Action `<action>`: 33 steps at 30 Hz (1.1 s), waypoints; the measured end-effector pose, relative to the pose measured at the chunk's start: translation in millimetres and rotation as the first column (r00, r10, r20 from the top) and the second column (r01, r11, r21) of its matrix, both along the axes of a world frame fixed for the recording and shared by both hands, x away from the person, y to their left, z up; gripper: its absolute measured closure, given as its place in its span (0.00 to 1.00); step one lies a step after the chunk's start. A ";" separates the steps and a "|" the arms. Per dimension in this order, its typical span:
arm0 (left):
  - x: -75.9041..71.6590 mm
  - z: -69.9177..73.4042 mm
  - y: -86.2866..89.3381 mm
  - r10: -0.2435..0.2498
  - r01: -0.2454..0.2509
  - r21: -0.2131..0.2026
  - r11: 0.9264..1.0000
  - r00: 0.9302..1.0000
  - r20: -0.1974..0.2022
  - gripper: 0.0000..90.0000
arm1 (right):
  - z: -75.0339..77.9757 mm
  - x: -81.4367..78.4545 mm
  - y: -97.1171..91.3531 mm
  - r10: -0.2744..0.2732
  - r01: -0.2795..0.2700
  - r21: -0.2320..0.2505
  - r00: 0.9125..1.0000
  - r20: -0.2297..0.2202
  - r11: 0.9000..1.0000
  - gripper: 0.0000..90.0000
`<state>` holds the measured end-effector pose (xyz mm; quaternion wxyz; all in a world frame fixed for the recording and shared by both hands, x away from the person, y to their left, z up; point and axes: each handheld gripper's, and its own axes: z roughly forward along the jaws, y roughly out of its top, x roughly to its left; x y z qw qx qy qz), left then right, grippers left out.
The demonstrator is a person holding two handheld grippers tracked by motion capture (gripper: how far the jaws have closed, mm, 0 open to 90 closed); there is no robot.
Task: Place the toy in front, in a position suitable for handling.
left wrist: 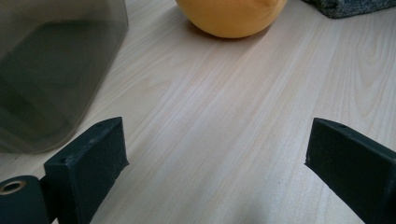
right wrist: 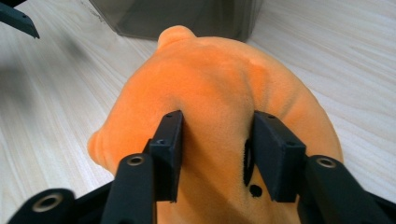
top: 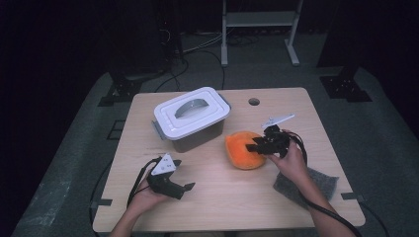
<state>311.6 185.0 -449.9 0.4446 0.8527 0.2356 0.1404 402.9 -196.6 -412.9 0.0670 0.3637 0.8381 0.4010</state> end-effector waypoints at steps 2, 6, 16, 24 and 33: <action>-0.9 1.0 -0.1 0.004 -0.004 -0.003 1.000 1.000 0.016 0.05 | 2.4 -1.2 1.3 -0.015 0.015 0.000 1.000 -0.022 1.000 0.65; -3.0 5.2 -0.4 0.005 -0.004 -0.023 1.000 0.999 0.045 0.05 | 7.4 -3.1 2.9 -0.015 0.014 -0.007 0.999 -0.034 1.000 0.68; -5.2 6.5 -2.3 -0.007 0.009 -0.029 1.000 0.998 0.057 0.05 | 14.8 -7.9 3.3 -0.029 0.029 -0.019 0.999 -0.030 0.999 0.76; -6.5 9.2 -0.8 -0.003 0.007 -0.056 0.998 0.997 0.073 0.05 | 23.7 -19.3 6.3 0.000 0.000 0.000 0.999 -0.042 1.000 0.78; -7.5 9.8 -1.8 -0.008 0.012 -0.057 0.998 0.997 0.078 0.05 | 40.3 -55.4 22.5 0.090 -0.090 0.021 0.996 -0.026 0.996 0.78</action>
